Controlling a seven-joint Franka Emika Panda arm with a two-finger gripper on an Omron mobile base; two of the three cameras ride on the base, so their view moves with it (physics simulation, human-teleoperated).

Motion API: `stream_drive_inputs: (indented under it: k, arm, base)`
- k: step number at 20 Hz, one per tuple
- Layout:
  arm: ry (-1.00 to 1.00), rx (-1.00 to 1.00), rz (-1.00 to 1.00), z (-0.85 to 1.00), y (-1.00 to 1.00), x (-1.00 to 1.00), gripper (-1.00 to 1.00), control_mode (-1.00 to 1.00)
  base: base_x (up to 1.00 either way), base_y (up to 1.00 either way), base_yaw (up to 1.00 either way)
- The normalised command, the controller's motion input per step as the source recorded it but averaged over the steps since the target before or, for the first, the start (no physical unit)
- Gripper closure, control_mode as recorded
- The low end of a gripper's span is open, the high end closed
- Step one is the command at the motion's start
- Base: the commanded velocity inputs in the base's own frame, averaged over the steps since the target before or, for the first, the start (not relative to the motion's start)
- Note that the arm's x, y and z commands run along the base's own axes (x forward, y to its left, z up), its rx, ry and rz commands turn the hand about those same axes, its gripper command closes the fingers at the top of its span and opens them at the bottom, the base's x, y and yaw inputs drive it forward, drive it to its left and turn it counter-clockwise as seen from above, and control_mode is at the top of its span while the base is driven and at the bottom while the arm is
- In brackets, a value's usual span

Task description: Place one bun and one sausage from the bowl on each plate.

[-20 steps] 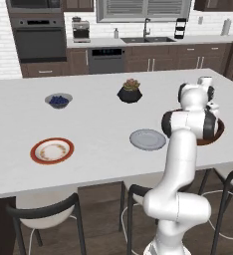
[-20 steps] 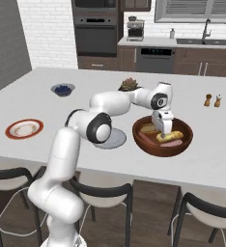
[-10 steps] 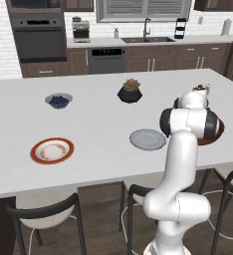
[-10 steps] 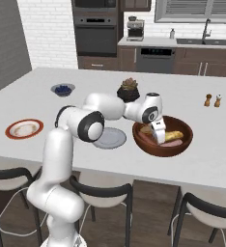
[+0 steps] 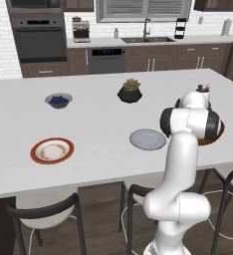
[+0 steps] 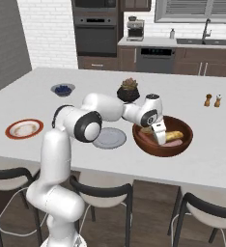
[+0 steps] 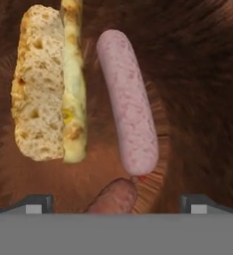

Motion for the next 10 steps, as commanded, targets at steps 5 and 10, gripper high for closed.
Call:
stream_drive_inputs:
  k: [5, 10]
  arm:
    - [0.0, 0.0, 0.0, 0.13, -0.04, 0.4, -1.0, -1.0]
    - [0.04, -0.01, 0.07, -0.15, -0.08, 0.25, -1.0, -1.0]
  base:
    - [0.0, 0.0, 0.0]
    - [0.0, 0.0, 0.0]
